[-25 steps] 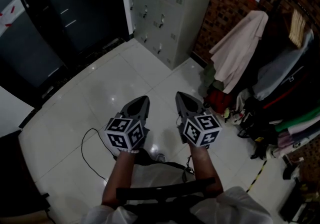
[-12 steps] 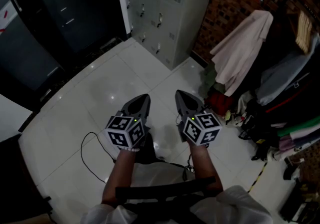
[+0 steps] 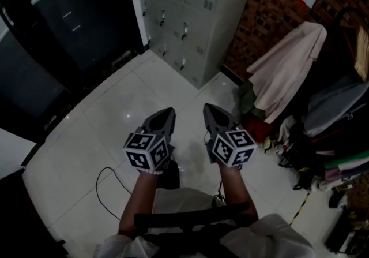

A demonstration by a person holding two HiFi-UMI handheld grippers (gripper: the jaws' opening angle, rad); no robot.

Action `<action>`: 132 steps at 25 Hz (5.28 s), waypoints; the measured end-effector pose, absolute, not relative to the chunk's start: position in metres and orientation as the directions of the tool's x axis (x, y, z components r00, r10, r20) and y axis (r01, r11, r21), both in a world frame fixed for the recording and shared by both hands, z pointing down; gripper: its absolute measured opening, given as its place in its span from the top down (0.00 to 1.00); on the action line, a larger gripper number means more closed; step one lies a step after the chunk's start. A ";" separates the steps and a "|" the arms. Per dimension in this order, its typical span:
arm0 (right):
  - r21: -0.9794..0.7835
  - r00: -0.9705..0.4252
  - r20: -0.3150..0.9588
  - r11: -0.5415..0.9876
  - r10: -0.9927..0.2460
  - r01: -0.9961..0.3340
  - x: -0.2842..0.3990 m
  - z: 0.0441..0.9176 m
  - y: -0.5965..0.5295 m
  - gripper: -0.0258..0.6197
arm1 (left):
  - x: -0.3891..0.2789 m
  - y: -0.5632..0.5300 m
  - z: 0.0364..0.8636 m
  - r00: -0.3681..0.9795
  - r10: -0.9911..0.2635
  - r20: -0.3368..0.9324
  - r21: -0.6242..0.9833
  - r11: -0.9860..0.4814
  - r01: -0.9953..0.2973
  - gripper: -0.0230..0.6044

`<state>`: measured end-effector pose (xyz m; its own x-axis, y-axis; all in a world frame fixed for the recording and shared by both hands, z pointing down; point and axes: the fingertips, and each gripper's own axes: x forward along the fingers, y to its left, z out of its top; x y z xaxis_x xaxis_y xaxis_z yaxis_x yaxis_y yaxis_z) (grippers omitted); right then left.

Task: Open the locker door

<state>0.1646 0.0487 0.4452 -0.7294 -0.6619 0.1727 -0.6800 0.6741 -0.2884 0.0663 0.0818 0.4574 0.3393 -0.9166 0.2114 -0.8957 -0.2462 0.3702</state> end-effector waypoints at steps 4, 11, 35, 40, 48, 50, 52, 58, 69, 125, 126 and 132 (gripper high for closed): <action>-0.277 -0.721 0.183 0.668 -0.669 -0.690 0.136 0.447 0.005 0.95 | 0.040 0.038 0.463 0.352 -0.910 0.217 0.381 -0.253 -0.889 0.97; -0.275 -0.713 0.169 0.662 -0.681 -0.697 0.073 0.435 -0.076 0.95 | -0.018 -0.042 0.456 0.382 -0.898 0.218 0.386 -0.281 -0.879 0.97; -0.238 -0.636 0.115 0.600 -0.763 -0.763 -0.012 0.410 -0.238 0.95 | -0.106 -0.202 0.427 0.448 -0.875 0.183 0.316 -0.379 -0.870 0.97; -0.231 -0.629 0.081 0.599 -0.773 -0.766 -0.013 0.401 -0.278 0.95 | -0.105 -0.242 0.421 0.451 -0.876 0.171 0.300 -0.389 -0.871 0.97; -0.229 -0.624 0.066 0.597 -0.779 -0.769 -0.024 0.396 -0.358 0.93 | -0.115 -0.321 0.419 0.454 -0.873 0.177 0.289 -0.395 -0.872 0.97; -0.222 -0.628 0.077 0.601 -0.774 -0.768 -0.029 0.397 -0.382 0.93 | -0.117 -0.344 0.419 0.454 -0.873 0.175 0.292 -0.395 -0.871 0.97; -0.212 -0.628 0.093 0.601 -0.773 -0.771 -0.033 0.399 -0.407 0.92 | -0.119 -0.368 0.418 0.454 -0.874 0.173 0.295 -0.394 -0.871 0.97; -0.187 -0.588 0.085 0.566 -0.805 -0.803 -0.037 0.390 -0.486 0.91 | -0.123 -0.438 0.413 0.463 -0.870 0.171 0.296 -0.403 -0.866 0.97; -0.159 -0.559 0.091 0.542 -0.824 -0.825 -0.057 0.389 -0.605 0.91 | -0.129 -0.544 0.410 0.475 -0.863 0.175 0.295 -0.414 -0.861 0.97; -0.076 -0.297 0.086 0.291 -0.951 -0.954 -0.108 0.388 -0.750 0.53 | -0.214 -0.636 0.450 0.405 -0.900 0.162 0.402 -0.314 -0.860 0.97; -0.076 -0.307 0.086 0.301 -0.948 -0.951 -0.110 0.388 -0.745 0.53 | -0.214 -0.633 0.450 0.403 -0.900 0.163 0.404 -0.312 -0.860 0.97; -0.075 -0.373 0.083 0.367 -0.924 -0.927 -0.124 0.385 -0.707 0.55 | -0.210 -0.605 0.451 0.400 -0.901 0.168 0.410 -0.305 -0.859 0.97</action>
<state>-0.1236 -0.7069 0.3852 -0.3727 -0.9242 0.0832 -0.9271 0.3672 -0.0751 -0.2101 -0.6052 0.4510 0.4005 -0.9007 0.1682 -0.8593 -0.3055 0.4102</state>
